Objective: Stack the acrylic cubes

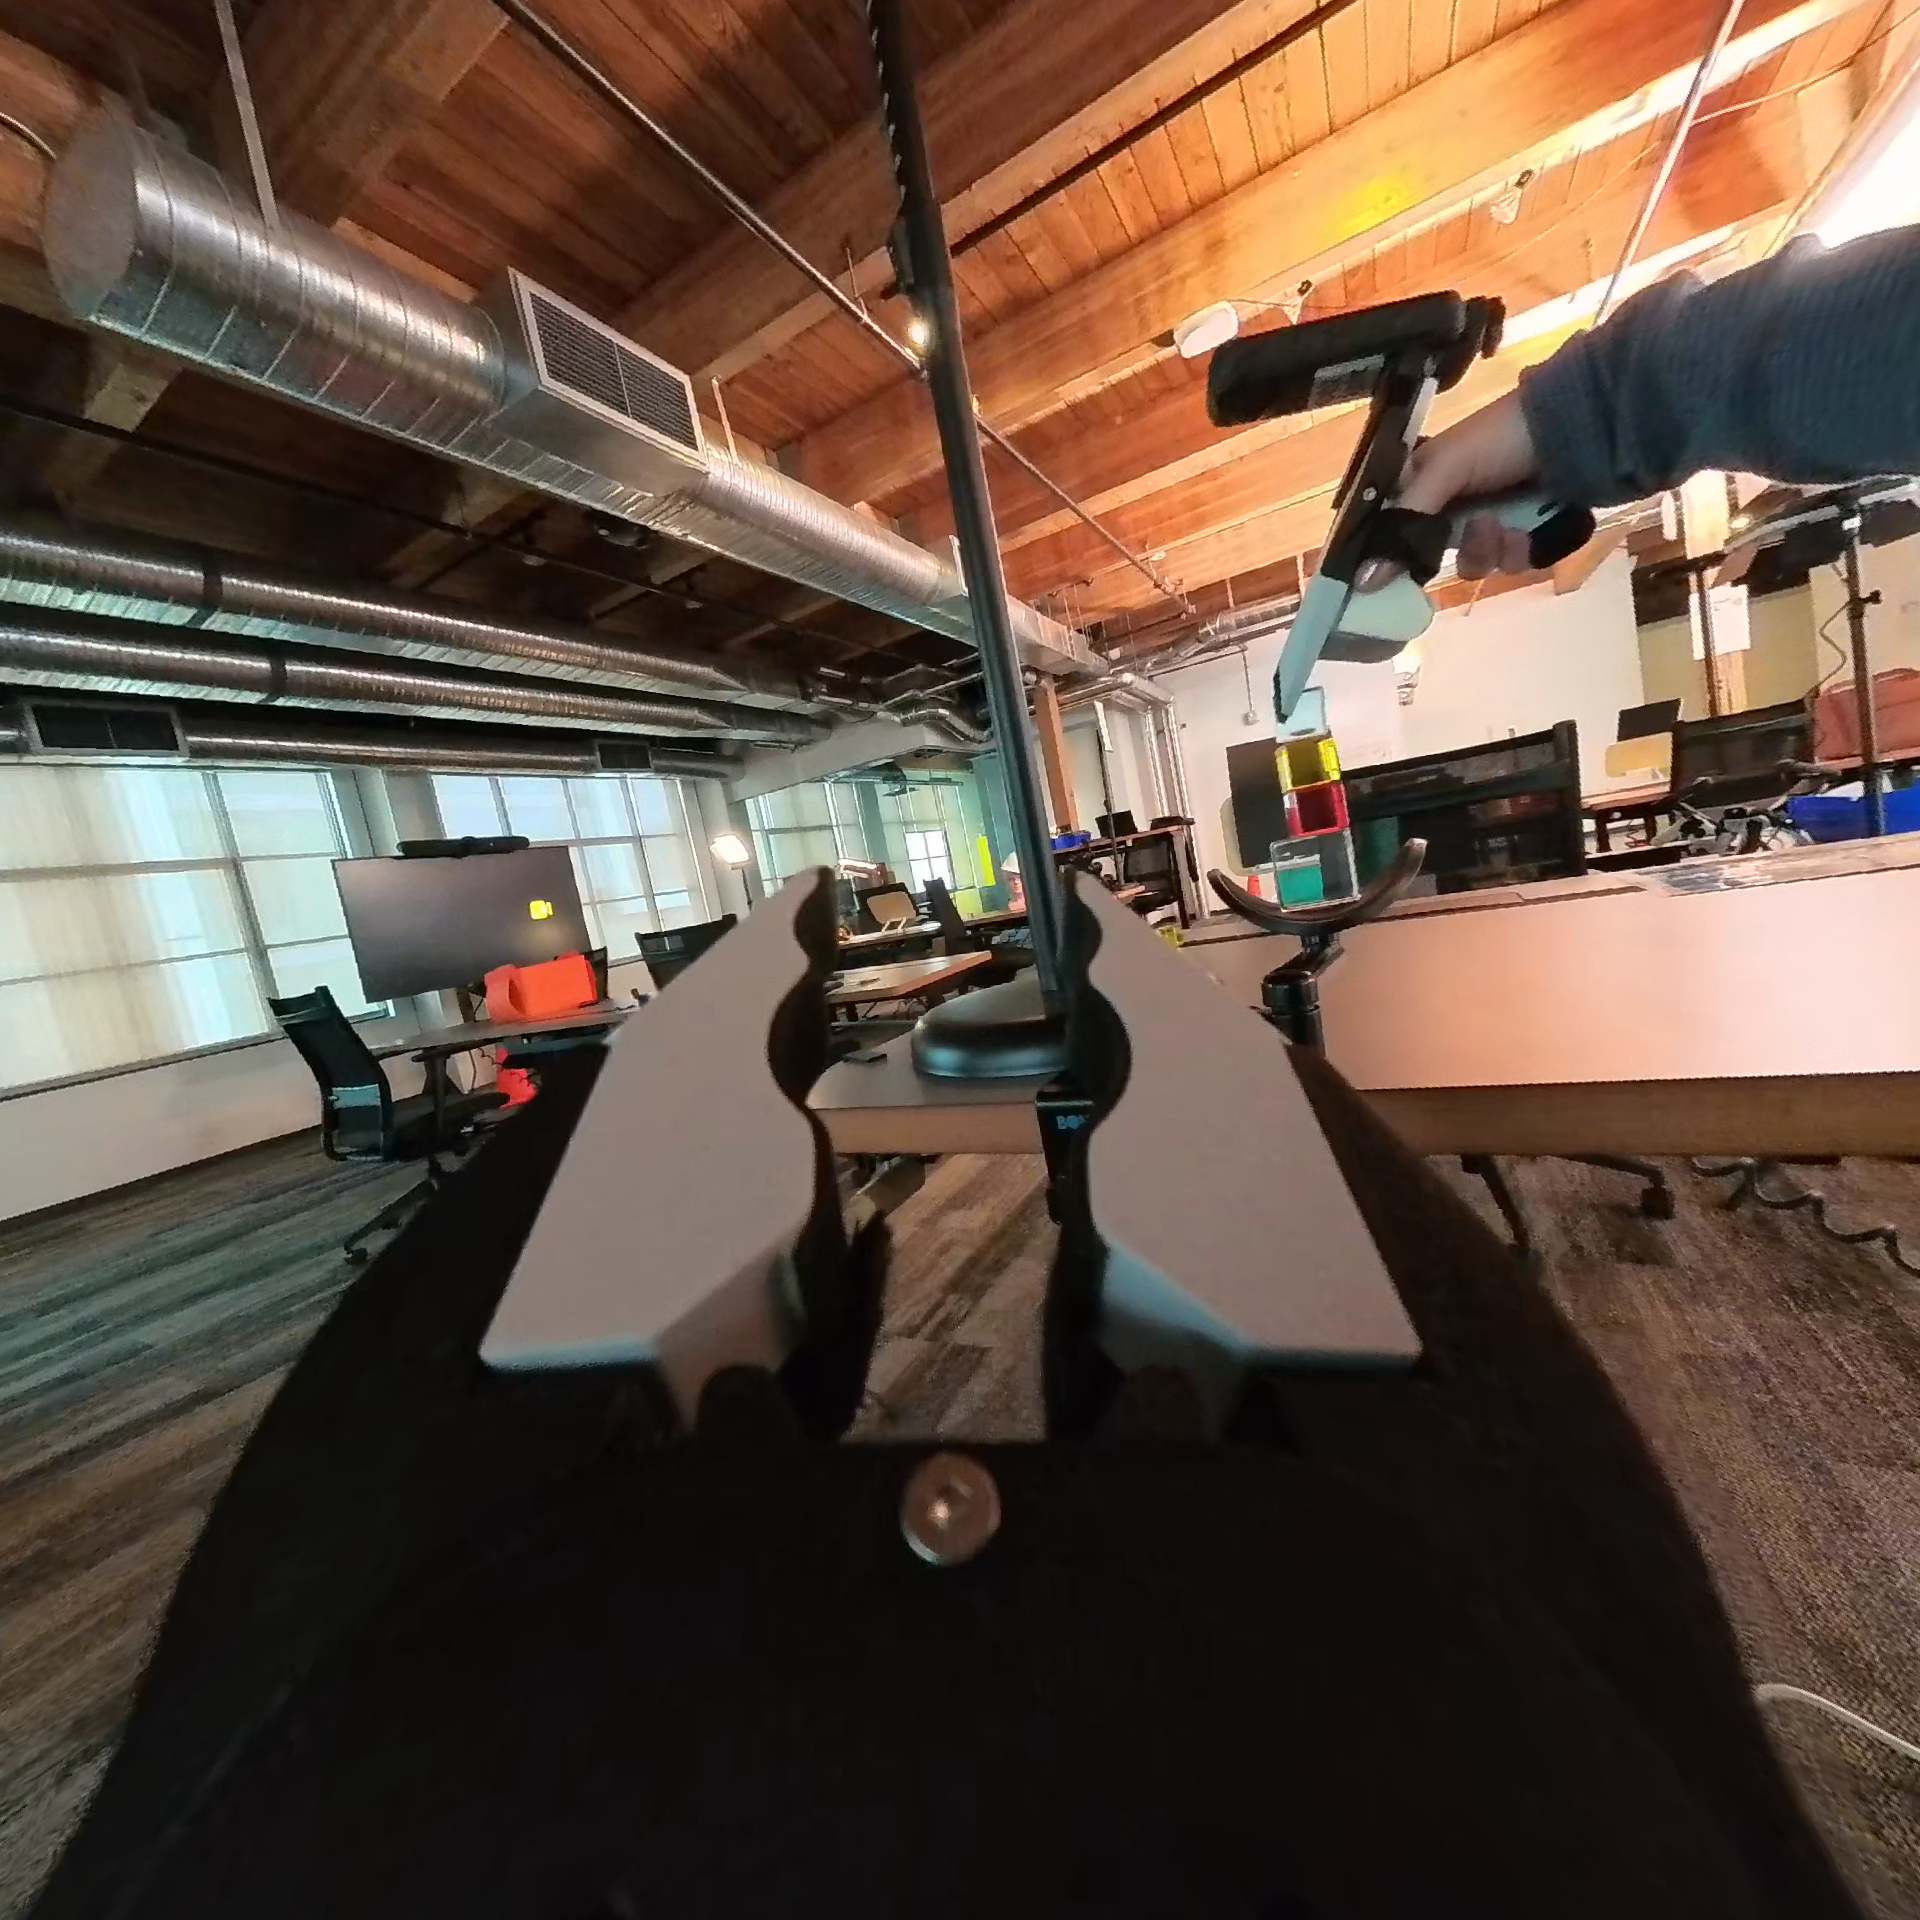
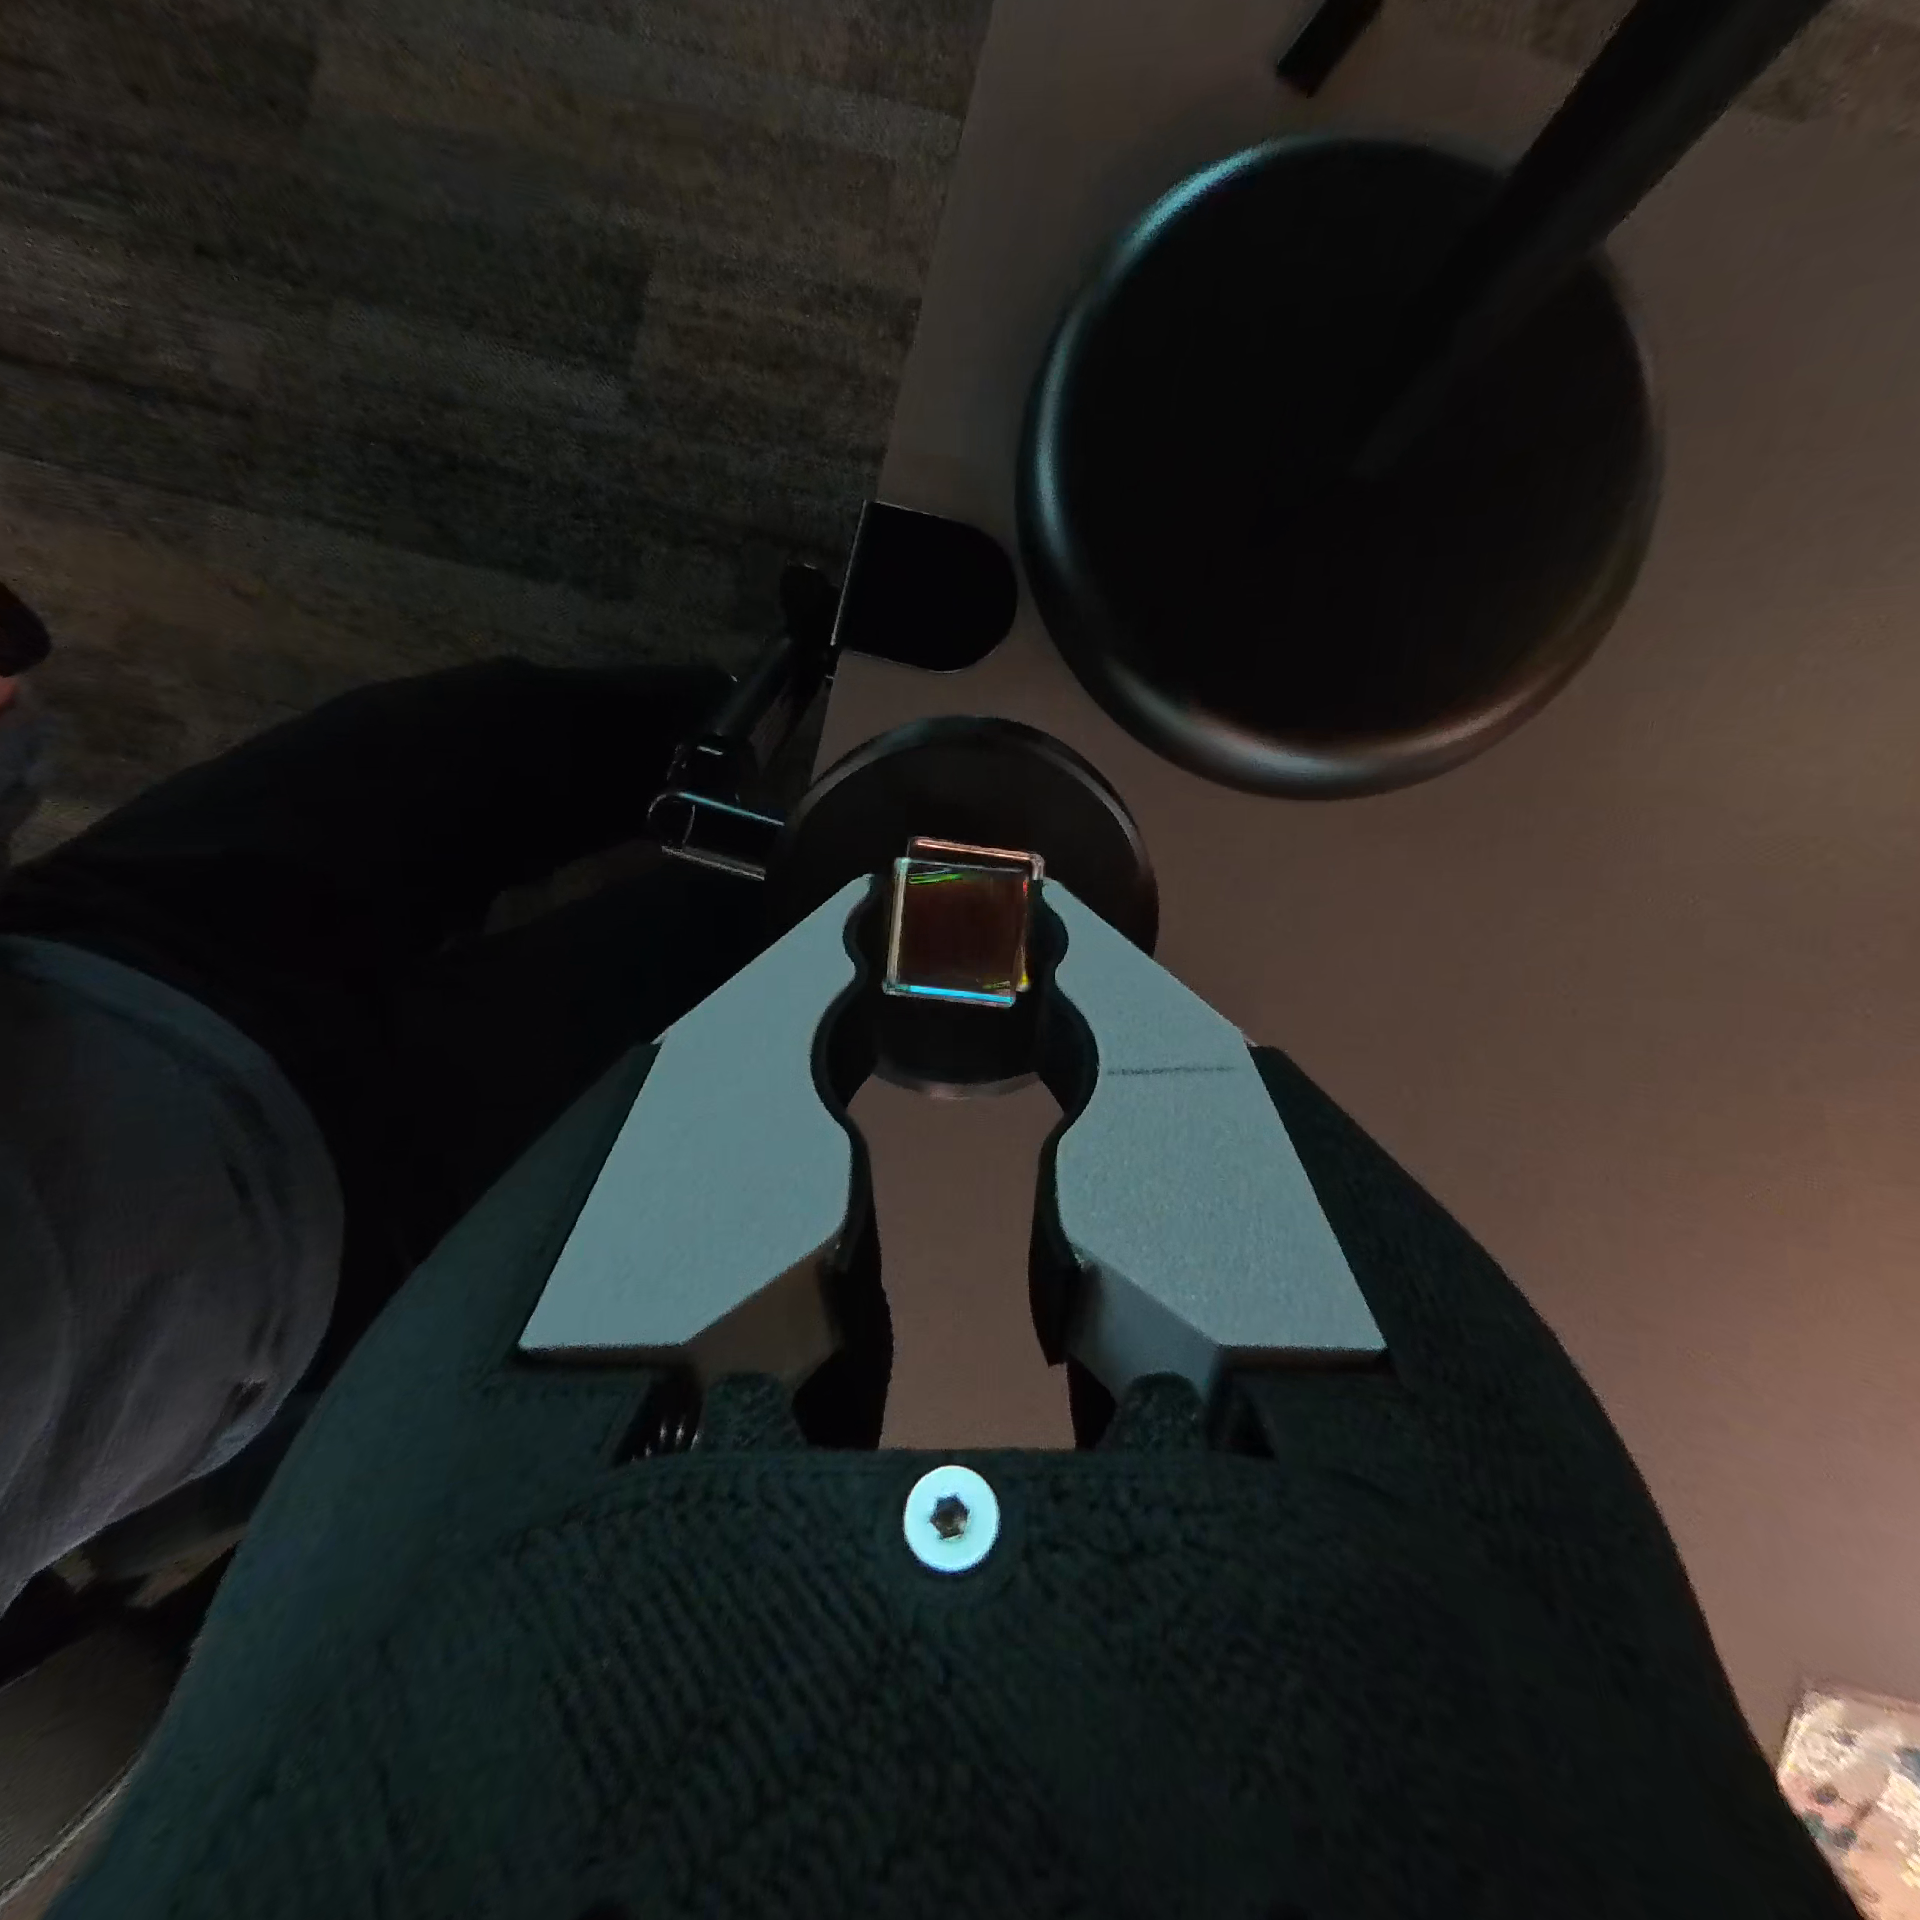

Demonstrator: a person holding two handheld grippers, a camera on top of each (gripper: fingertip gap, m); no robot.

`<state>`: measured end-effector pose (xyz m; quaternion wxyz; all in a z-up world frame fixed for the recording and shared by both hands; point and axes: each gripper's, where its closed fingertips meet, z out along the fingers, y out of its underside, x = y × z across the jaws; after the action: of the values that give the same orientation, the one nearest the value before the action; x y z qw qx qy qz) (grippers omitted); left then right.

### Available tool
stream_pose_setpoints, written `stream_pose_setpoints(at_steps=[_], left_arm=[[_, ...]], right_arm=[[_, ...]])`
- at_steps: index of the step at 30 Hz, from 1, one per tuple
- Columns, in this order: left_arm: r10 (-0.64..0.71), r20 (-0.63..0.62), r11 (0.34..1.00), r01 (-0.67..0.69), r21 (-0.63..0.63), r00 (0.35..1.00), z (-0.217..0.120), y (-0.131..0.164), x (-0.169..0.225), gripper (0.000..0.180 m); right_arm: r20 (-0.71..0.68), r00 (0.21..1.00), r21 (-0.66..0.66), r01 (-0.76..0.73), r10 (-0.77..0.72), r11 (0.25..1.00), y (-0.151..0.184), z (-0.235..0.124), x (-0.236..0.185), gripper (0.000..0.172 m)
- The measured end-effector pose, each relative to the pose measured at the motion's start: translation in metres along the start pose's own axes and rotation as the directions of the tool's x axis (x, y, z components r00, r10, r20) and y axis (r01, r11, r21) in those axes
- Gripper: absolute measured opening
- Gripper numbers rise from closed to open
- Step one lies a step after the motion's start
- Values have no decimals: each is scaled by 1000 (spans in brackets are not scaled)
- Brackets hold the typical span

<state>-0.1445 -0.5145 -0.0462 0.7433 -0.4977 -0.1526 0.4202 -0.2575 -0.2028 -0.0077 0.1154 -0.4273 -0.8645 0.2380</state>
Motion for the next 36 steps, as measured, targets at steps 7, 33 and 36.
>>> stream_pose_setpoints(at_steps=[7, 33, 36], left_arm=[[-14, 6, 1000, 14, -12, 1000, -1, 4, -4, 41], [-328, -292, 896, 197, -398, 898, 9, 87, 79, 43], [-343, -297, 883, 198, -426, 891, 8, 97, 85, 42]], right_arm=[[-4, 1000, -11, -27, 27, 1000, 1, 1, 1, 25], [-617, 778, 708, 483, 119, 516, 61, 29, -171, 8], [-520, 838, 762, 368, 164, 533, 71, 70, -185, 6]])
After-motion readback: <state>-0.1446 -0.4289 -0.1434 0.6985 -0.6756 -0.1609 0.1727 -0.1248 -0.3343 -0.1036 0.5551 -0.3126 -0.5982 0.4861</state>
